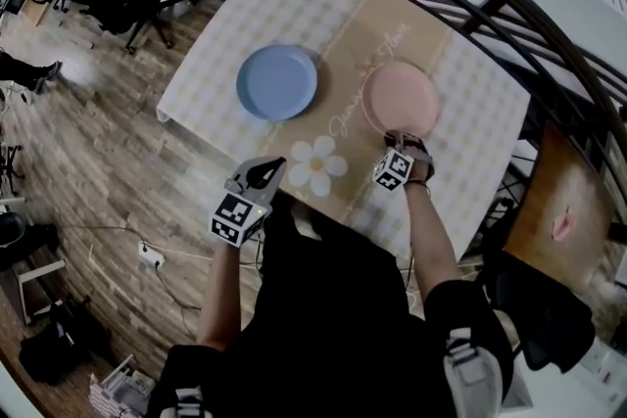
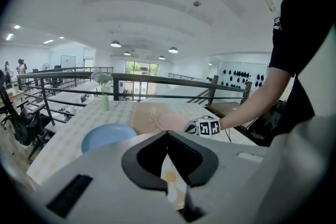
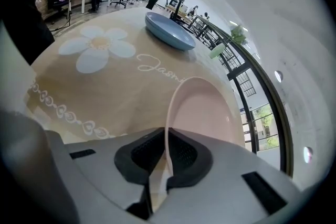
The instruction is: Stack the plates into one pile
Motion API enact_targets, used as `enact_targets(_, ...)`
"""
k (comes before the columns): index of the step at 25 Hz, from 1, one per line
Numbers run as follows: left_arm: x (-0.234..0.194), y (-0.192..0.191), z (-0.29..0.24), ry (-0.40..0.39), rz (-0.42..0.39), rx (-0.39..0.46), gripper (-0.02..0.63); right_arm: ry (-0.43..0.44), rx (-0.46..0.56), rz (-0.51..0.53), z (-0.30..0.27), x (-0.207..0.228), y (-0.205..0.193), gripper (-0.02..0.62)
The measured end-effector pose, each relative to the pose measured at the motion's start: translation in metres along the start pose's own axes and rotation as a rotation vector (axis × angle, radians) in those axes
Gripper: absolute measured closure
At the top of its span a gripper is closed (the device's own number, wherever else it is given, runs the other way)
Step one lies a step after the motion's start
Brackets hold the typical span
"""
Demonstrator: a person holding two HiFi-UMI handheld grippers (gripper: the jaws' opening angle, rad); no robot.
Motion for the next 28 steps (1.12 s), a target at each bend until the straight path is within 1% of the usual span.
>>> enact_targets(10,-0.001,0.000,0.007,-0.005,-0.006,0.013,0.606,-0.029,-0.005,0.007,0.008,0.005,0.005,0.580)
enact_targets(17,-0.004,0.001,0.008,-0.029,-0.016,0.013,0.606,-0.064,-0.030,0.006,0.017,0.012,0.012,0.579)
enact_targets(28,-0.037,0.008,0.027,-0.057,-0.017,0.027,0.605,-0.076,-0.059,0.003,0.023,0.019,0.039,0.578)
Point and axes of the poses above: the fingertips, and each gripper's own axes: z backward along the fingers, x to its right, y out of its top, the point moved 8 cm from there along z, backward along the fingers, and after that the axes turned 14 degrees about z, right-handed, at the moved point
